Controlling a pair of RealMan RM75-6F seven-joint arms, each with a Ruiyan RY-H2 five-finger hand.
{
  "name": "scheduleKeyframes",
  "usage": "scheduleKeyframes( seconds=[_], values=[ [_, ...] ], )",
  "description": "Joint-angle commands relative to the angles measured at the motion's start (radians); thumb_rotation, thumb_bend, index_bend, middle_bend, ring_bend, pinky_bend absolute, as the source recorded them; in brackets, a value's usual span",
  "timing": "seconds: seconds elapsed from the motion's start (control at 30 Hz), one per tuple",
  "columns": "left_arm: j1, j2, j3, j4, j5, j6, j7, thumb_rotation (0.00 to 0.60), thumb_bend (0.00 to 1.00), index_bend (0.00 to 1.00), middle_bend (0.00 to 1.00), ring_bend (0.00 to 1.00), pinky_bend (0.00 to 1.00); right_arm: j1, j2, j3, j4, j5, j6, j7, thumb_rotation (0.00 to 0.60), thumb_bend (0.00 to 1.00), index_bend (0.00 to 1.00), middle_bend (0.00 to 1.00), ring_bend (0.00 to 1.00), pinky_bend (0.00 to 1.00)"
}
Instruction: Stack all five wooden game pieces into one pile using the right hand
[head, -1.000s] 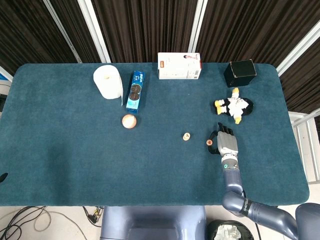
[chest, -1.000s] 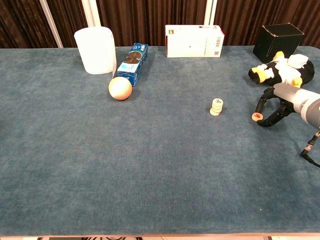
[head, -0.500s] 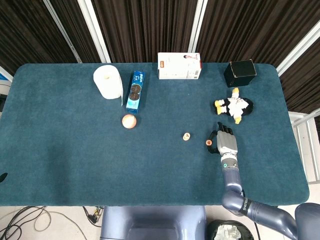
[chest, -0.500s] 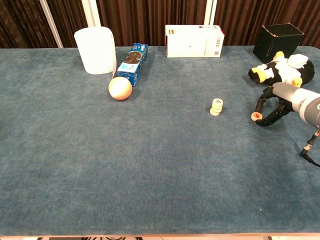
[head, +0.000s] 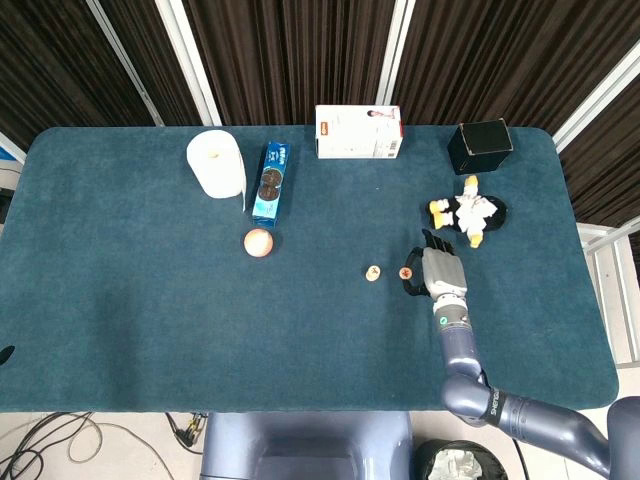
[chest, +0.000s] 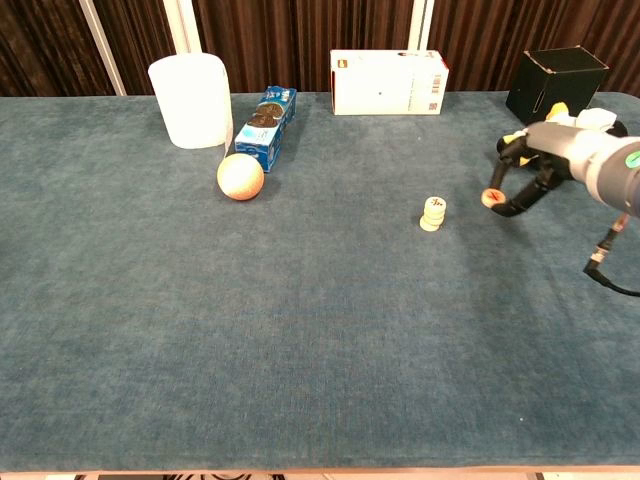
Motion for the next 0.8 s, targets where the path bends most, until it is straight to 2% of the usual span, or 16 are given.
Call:
scheduleKeyframes(
  seconds=[0.03,0.4,0.8],
  values=[
    [0.0,-0.001,0.001,-0.001,0.003,0.0,0.0,0.6,0.11,0.01,0.0,0.0,0.0,0.03,-0.001,0.01,-0.018,0.024,0.006,-0.028,0.6,0.41,0.54,0.0,0.0,0.0],
    [0.002,0.005,0.0,0.002,0.003,-0.001,-0.018,0.6,0.11,0.01,0.0,0.0,0.0,0.101,-0.067,0.004,0.016,0.067,0.015,-0.065,0.6,0.41,0.54,0.0,0.0,0.0],
    [0.003,0.009,0.0,0.004,0.007,-0.002,-0.032,0.6,0.11,0.01,0.0,0.0,0.0,0.121,-0.088,0.0,0.058,0.096,0.016,-0.065,0.6,0.41,0.54,0.0,0.0,0.0]
  ],
)
